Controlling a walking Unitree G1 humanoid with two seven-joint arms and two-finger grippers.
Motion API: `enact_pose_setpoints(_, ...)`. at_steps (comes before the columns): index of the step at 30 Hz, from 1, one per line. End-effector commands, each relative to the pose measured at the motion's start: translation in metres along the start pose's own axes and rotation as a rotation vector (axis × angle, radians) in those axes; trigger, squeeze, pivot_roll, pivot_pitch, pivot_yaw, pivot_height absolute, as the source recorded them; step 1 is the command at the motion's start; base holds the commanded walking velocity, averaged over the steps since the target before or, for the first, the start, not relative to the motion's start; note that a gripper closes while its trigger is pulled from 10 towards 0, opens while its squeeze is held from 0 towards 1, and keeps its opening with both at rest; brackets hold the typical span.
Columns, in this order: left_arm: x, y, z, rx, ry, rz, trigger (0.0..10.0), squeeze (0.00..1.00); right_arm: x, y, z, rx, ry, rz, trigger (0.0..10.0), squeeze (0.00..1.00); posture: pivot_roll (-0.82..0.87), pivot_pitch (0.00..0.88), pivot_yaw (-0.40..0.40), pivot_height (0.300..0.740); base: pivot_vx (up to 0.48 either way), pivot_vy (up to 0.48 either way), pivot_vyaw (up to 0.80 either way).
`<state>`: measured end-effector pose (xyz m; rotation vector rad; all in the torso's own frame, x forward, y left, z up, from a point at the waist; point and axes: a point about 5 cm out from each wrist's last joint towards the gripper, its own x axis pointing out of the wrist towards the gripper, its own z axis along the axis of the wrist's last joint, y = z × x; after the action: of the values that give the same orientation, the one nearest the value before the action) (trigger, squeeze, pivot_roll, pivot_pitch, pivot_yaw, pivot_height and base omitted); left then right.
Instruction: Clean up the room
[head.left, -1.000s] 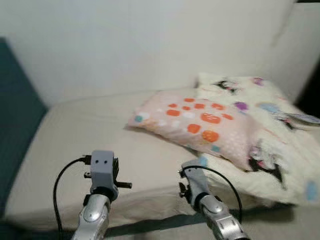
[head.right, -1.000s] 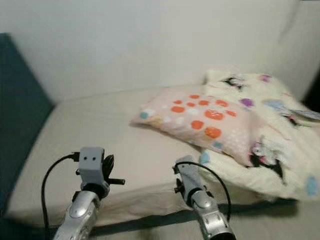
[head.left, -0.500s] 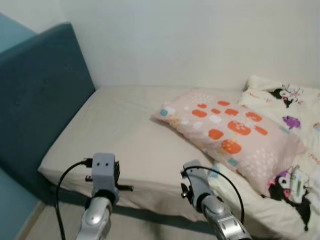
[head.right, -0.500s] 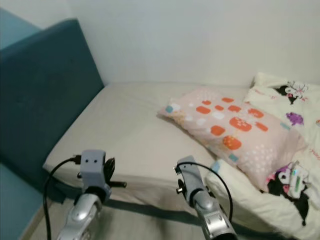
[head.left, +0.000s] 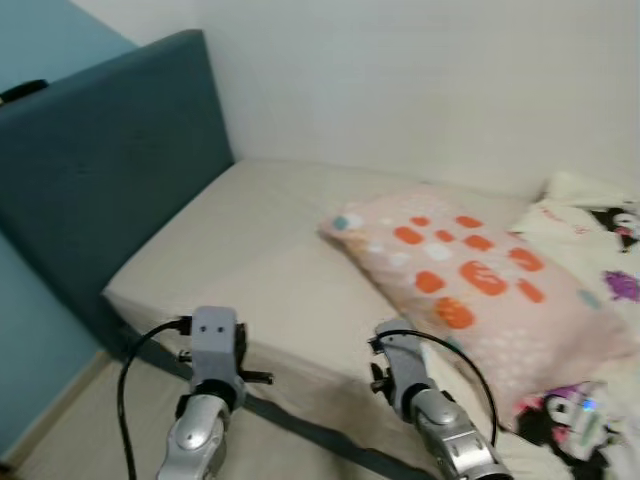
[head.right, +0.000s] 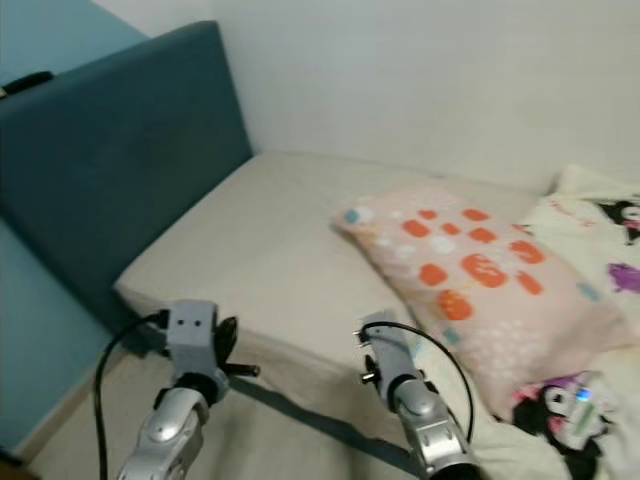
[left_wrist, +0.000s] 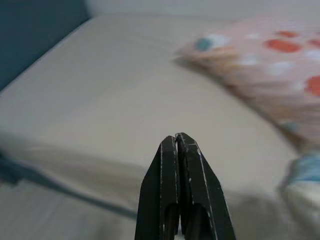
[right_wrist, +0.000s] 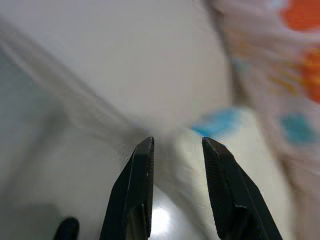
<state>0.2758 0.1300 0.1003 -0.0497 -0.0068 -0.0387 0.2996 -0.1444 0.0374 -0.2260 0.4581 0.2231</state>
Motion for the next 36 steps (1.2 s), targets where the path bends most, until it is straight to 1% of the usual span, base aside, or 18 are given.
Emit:
enact_pose_setpoints(1,-0.0040,0.0046,-0.0074,0.016,0.034,0.014,10.0,0.00,-0.0003,0.0063,-0.0014,0.007,-0.003,0.017,10.0,0.00,-0.06,0.104,0.015,0.740,0.000,-0.311,0.00)
enact_pose_setpoints(12,-0.0034,0.0046,-0.0080,0.020,0.035,0.008,10.0,0.00,-0.0004,0.0050,-0.0008,0.004,-0.006,0.014,10.0,0.00,-0.07,0.082,0.016,0.740,0.000,-0.312,0.00)
enact_pose_setpoints(26,-0.0034,0.0035,-0.0083,0.020,0.036,0.001,10.0,0.00,-0.0012,0.0045,-0.0010,0.003,-0.009,0.012,10.0,0.00,-0.07,0.078,0.019,0.740,0.000,-0.310,0.00)
enact_pose_setpoints(29,-0.0034,0.0043,-0.0095,0.014,0.051,0.008,10.0,0.00,-0.0015,0.0042,-0.0012,0.007,-0.009,0.011,10.0,0.00,-0.07,0.078,0.019,0.740,0.000,-0.305,0.00)
enact_pose_setpoints(30,-0.0029,0.0039,-0.0112,0.003,0.071,0.002,10.0,0.00,-0.0017,0.0040,-0.0014,0.006,-0.009,0.011,10.0,0.00,-0.07,0.078,0.017,0.740,0.000,0.000,0.00)
enact_pose_setpoints(31,-0.0029,0.0039,-0.0112,0.003,0.071,0.002,10.0,0.00,-0.0017,0.0040,-0.0014,0.006,-0.009,0.011,10.0,0.00,-0.07,0.078,0.017,0.740,0.000,0.000,0.00)
enact_pose_setpoints(32,-0.0022,0.0027,-0.0110,-0.006,0.075,-0.010,10.0,0.00,-0.0018,0.0038,-0.0016,0.005,-0.009,0.011,10.0,0.00,-0.07,0.078,0.017,0.740,0.000,0.349,0.00)
enact_pose_setpoints(36,-0.0009,0.0028,-0.0104,0.000,0.078,-0.010,10.0,0.00,-0.0017,0.0037,-0.0016,0.006,-0.009,0.011,10.0,0.00,-0.07,0.077,0.017,0.740,0.000,0.447,0.00)
